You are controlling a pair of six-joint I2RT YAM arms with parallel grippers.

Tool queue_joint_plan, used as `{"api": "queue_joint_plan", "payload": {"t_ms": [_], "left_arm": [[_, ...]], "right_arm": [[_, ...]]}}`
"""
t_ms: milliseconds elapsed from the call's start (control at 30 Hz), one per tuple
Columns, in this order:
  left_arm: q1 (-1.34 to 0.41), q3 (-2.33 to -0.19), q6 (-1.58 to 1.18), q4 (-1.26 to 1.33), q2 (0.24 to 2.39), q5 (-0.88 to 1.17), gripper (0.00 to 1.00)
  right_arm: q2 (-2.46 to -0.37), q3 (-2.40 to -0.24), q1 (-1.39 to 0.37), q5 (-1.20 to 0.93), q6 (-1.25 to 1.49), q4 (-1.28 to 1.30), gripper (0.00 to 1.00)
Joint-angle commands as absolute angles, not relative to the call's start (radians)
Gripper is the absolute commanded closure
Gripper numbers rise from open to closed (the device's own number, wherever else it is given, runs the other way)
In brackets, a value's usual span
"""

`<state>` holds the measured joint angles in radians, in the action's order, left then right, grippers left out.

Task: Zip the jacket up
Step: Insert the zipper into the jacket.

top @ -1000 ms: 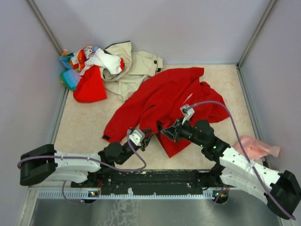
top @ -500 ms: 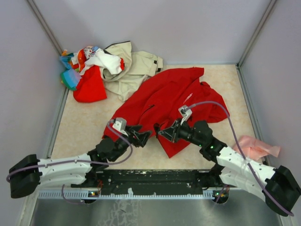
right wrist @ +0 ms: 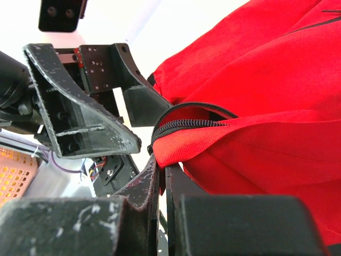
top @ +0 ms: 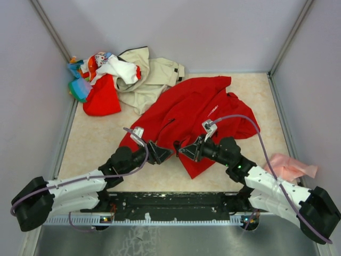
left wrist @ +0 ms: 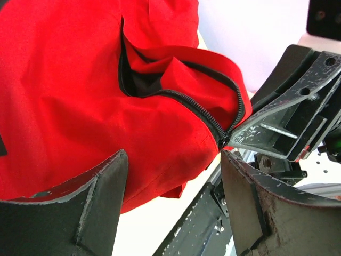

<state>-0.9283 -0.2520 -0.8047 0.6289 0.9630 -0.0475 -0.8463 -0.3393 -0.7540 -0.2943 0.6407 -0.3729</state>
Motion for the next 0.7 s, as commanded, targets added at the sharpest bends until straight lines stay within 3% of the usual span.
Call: {"api": "queue_joint_plan", "payload": {"t_ms": [0,433,667], "left_arm": [[-0.913,-0.273,-0.861,0.664,0.998,0.046,0.26],[-0.876,-0.253,-0.884,0.8,1.041,0.115,0.49],[-0.87,-0.253,-0.852,0.815,1.048,0.15,0.77]], "right_arm": [[-0.853,-0.35,-0.746,-0.31,0.648,-0.457,1.0],[-0.887,-0.359,-0.746,-0.338,0.649,-0.468,1.0],[-0.906,-0.366,-0.746,-0.349,0.654,-0.47,1.0]]}}
